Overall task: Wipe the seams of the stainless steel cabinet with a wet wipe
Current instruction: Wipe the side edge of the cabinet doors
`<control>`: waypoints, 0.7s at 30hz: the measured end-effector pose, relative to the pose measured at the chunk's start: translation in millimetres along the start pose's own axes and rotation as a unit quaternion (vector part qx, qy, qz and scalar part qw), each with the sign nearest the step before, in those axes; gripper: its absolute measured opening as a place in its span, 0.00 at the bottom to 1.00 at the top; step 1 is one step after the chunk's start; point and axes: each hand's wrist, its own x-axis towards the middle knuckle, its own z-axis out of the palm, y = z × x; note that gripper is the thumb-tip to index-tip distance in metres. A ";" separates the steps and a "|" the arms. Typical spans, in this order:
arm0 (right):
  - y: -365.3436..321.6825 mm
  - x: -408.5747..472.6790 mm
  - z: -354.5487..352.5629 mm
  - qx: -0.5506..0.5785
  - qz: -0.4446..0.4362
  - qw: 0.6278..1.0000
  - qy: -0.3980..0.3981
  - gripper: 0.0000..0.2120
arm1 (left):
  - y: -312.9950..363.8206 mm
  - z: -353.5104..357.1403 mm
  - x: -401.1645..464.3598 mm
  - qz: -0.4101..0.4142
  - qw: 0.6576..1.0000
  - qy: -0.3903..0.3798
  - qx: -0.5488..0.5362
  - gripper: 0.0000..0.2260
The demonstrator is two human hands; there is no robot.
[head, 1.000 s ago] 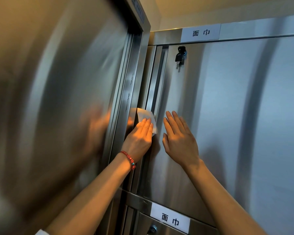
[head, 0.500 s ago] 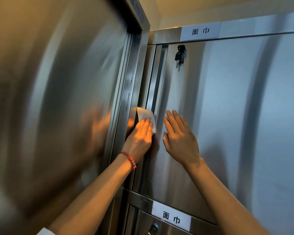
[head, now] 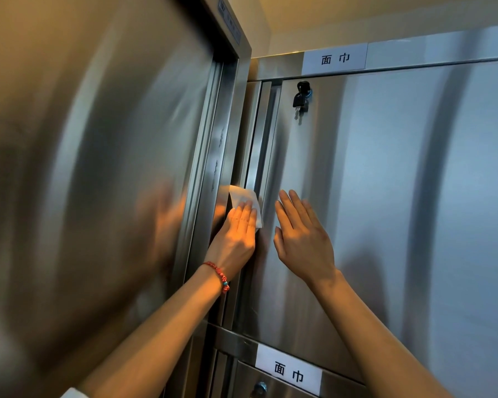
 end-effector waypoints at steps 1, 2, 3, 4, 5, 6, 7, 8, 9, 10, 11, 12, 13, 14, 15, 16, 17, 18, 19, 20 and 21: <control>-0.1 0.1 -0.4 0.000 0.000 1.000 -0.001 0.23 | 0.7 0.7 -1.1 -0.003 1.000 -0.003 -0.002 0.25; -0.3 0.3 -0.9 0.000 0.000 1.000 -0.002 0.23 | 1.1 1.5 -2.1 -0.004 1.000 -0.002 0.000 0.25; -0.5 0.3 -1.2 -0.001 0.000 1.000 -0.004 0.23 | 0.9 1.9 -2.8 -0.003 1.000 0.002 0.003 0.25; -0.6 0.2 -1.5 -0.001 0.000 1.000 -0.005 0.23 | 0.1 2.6 -2.6 0.002 1.000 0.010 0.010 0.24; -0.6 0.1 -1.7 -0.002 0.000 1.000 -0.005 0.23 | -0.9 3.1 -1.1 0.009 1.000 0.021 0.017 0.23; -0.6 0.0 -1.7 -0.003 0.001 1.000 -0.005 0.23 | -2.4 3.4 1.3 0.014 0.999 0.032 0.023 0.21; -0.5 0.0 -1.6 -0.002 0.002 1.000 -0.005 0.23 | -4.3 2.8 4.5 0.016 0.999 0.039 0.024 0.20; -0.5 0.0 -1.6 -0.001 0.002 1.000 -0.004 0.23 | -5.9 2.1 7.7 0.016 0.999 0.044 0.020 0.20; -0.5 0.0 -1.4 0.000 0.003 1.000 -0.003 0.23 | -7.2 1.6 9.7 0.015 0.999 0.047 0.016 0.20; -0.5 -0.1 -1.3 0.001 0.003 1.000 -0.002 0.23 | -7.6 1.4 10.4 0.015 0.999 0.046 0.012 0.20; -0.5 0.0 -1.3 0.002 0.004 1.000 0.000 0.23 | -7.3 1.4 9.8 0.012 0.999 0.042 0.009 0.20; -0.4 0.0 -1.2 0.002 0.004 1.000 0.001 0.23 | -6.6 1.3 8.2 0.006 0.999 0.035 0.005 0.22; -0.3 0.0 -1.1 0.002 0.004 1.000 0.002 0.23 | -5.7 1.0 6.4 0.001 1.000 0.031 0.000 0.24; -0.3 0.0 -1.1 0.001 0.003 1.000 0.004 0.23 | -4.8 0.4 4.8 -0.003 1.000 0.028 -0.003 0.25; -0.3 -0.1 -1.0 0.001 0.003 1.000 0.005 0.23 | -4.0 0.0 3.7 -0.006 1.000 0.028 -0.006 0.26; -0.2 0.0 -0.8 0.002 0.003 1.000 0.005 0.23 | -4.0 -0.3 3.5 -0.007 0.999 0.031 -0.008 0.26; -0.1 -0.1 -0.8 0.003 0.003 1.000 0.004 0.23 | -4.8 0.0 4.3 -0.005 0.999 0.034 -0.008 0.26; -0.1 -0.3 -0.8 0.004 0.003 1.000 0.002 0.23 | -5.7 0.5 5.8 -0.001 0.999 0.036 -0.004 0.25; -0.1 -0.2 -0.8 0.003 0.003 1.000 0.001 0.23 | -7.0 1.2 7.6 0.003 0.999 0.035 0.004 0.25; 0.0 -0.1 -0.8 0.003 0.004 1.000 0.001 0.23 | -8.6 1.8 9.8 0.006 0.999 0.033 0.012 0.24; 0.0 0.0 -0.9 0.002 0.004 1.000 0.000 0.23 | -10.1 2.0 12.4 0.007 0.999 0.030 0.017 0.24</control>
